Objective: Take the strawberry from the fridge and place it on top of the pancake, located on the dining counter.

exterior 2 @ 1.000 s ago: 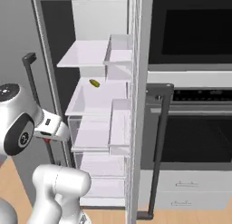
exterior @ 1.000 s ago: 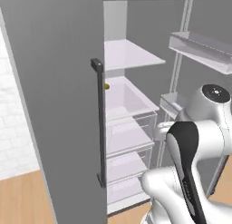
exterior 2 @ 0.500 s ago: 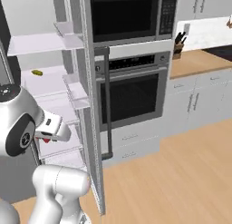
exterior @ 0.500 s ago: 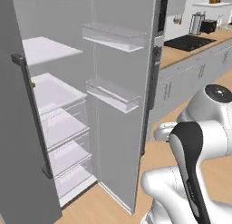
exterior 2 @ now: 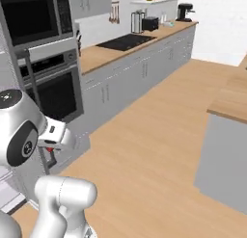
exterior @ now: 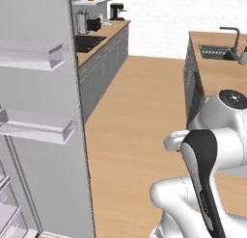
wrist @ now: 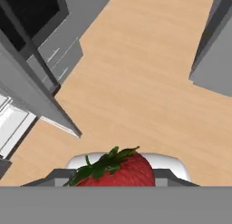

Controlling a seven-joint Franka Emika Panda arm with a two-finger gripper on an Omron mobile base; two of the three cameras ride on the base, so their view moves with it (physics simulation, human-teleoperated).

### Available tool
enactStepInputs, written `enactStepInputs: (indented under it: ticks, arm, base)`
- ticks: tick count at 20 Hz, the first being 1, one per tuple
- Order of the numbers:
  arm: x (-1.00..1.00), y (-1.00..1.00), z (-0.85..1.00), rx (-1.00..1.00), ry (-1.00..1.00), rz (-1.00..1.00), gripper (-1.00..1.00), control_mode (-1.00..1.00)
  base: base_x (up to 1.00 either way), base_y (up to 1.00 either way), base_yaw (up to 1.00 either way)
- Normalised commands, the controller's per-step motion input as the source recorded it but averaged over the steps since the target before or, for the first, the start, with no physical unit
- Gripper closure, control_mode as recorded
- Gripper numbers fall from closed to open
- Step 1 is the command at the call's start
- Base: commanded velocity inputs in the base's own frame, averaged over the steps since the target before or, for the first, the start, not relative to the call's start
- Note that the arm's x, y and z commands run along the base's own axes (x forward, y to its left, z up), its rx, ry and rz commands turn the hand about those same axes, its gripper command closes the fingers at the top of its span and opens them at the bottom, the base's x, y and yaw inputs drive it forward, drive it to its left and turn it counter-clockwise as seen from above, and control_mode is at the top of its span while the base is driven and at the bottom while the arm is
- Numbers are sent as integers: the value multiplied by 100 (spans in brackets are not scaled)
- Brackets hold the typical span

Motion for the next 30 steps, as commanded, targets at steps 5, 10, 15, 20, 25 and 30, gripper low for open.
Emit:
enactStepInputs:
  ticks: [5, 10, 15, 20, 25, 30]
  arm:
    - [0, 0, 0, 0, 0, 0, 100, 100]
    - [0, 0, 0, 0, 0, 0, 100, 100]
    - [0, 0, 0, 0, 0, 0, 100, 100]
    - [0, 0, 0, 0, 0, 0, 100, 100]
    - [0, 0, 0, 0, 0, 0, 100, 100]
    - [0, 0, 0, 0, 0, 0, 100, 100]
  base:
    - [19, -91, -57]
    - [0, -100, -56]
    - [3, -100, -35]
    - [5, -100, -25]
    - [49, -100, -10]
    - [46, -100, 10]
